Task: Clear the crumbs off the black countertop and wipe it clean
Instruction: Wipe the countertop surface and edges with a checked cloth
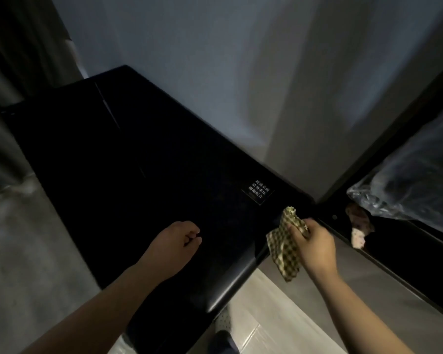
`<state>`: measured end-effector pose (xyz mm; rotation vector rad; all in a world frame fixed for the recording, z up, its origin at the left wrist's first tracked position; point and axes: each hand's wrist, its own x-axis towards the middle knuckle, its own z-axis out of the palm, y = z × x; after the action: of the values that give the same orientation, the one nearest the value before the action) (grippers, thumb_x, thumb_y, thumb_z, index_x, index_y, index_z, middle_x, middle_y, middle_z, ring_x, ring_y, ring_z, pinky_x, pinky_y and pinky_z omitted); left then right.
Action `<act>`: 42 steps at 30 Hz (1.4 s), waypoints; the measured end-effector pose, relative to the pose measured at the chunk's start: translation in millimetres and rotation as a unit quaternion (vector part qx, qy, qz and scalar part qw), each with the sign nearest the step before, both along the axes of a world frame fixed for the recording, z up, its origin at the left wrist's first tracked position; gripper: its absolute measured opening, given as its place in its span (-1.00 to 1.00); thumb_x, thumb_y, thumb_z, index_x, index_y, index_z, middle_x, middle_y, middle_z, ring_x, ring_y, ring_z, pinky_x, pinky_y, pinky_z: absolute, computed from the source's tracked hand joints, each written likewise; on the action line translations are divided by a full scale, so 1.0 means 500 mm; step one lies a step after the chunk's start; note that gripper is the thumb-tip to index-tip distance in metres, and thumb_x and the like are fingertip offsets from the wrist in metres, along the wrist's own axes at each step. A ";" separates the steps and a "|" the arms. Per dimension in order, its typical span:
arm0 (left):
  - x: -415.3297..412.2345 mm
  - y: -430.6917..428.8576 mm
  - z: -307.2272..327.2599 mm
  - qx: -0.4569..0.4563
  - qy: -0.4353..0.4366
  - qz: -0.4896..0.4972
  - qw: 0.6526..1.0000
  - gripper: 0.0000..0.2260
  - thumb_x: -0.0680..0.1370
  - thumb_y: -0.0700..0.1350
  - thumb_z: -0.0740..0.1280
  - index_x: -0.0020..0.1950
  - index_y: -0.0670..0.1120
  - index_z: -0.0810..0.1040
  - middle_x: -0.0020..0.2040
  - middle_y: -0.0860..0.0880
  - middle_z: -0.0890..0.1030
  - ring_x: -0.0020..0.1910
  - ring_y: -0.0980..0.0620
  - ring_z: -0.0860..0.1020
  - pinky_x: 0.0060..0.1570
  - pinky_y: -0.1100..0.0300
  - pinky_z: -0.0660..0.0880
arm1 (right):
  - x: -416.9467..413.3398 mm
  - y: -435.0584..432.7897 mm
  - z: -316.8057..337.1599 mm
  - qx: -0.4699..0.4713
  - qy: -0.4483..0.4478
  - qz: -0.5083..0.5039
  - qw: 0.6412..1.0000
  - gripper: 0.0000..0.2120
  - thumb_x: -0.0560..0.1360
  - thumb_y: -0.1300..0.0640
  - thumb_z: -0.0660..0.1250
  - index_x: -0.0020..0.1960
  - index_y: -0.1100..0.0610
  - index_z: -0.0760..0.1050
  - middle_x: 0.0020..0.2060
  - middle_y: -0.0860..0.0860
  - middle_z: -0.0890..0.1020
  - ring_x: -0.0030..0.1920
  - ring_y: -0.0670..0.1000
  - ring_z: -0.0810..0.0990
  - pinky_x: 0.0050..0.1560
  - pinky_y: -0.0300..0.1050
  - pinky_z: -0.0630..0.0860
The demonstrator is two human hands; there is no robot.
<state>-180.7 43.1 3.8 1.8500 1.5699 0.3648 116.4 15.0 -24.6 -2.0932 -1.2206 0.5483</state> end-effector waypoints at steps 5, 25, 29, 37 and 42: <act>0.040 0.061 -0.045 -0.012 0.038 -0.001 0.999 -0.81 0.54 -0.02 0.31 0.14 0.02 0.52 0.01 0.09 0.53 -0.07 0.20 0.52 0.01 0.29 0.51 | 0.040 0.088 -0.058 -0.038 -0.049 0.036 0.997 -0.81 0.52 -0.02 0.34 -0.15 0.10 0.54 -0.27 0.07 0.63 -0.22 0.11 0.59 -0.24 -0.01 0.52; 0.050 0.147 -0.156 -0.053 0.104 -0.074 0.990 -0.77 0.57 -0.03 0.26 0.21 -0.01 0.49 0.13 0.01 0.49 0.01 0.09 0.51 0.01 0.23 0.50 | -0.044 0.092 -0.206 -0.085 -0.040 0.090 0.991 -0.80 0.47 0.21 0.40 0.10 0.17 0.63 0.21 0.06 0.51 0.15 0.10 0.52 0.08 -0.28 0.36; 0.056 0.158 -0.155 -0.042 0.113 -0.087 0.989 -0.75 0.57 -0.03 0.26 0.23 -0.02 0.48 0.14 -0.01 0.50 0.03 0.07 0.52 0.04 0.19 0.52 | -0.035 0.097 -0.198 -0.054 -0.056 0.087 0.993 -0.82 0.46 0.21 0.42 0.06 0.14 0.62 0.02 0.07 0.60 -0.06 0.11 0.61 -0.09 -0.27 0.35; 0.084 0.196 -0.162 -0.033 0.138 -0.106 0.984 -0.72 0.57 -0.04 0.25 0.28 -0.05 0.45 0.22 -0.02 0.48 0.14 0.05 0.48 0.11 0.20 0.47 | 0.071 0.207 -0.167 0.013 -0.081 0.023 0.996 -0.74 0.49 0.30 0.31 0.18 0.21 0.53 0.09 0.13 0.51 0.06 0.14 0.53 0.01 -0.27 0.36; 0.108 0.216 -0.177 -0.023 0.143 -0.129 0.981 -0.68 0.57 -0.06 0.26 0.31 -0.07 0.42 0.29 -0.01 0.44 0.23 0.04 0.42 0.23 0.16 0.41 | 0.113 0.281 -0.170 -0.002 -0.086 0.032 0.996 -0.79 0.54 0.25 0.27 0.14 0.24 0.58 0.17 0.16 0.54 0.16 0.15 0.53 0.21 -0.13 0.44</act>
<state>-126.5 151.3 -84.9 2.1096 1.4767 -0.0590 173.0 155.3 -109.8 -2.1464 -1.3874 0.4052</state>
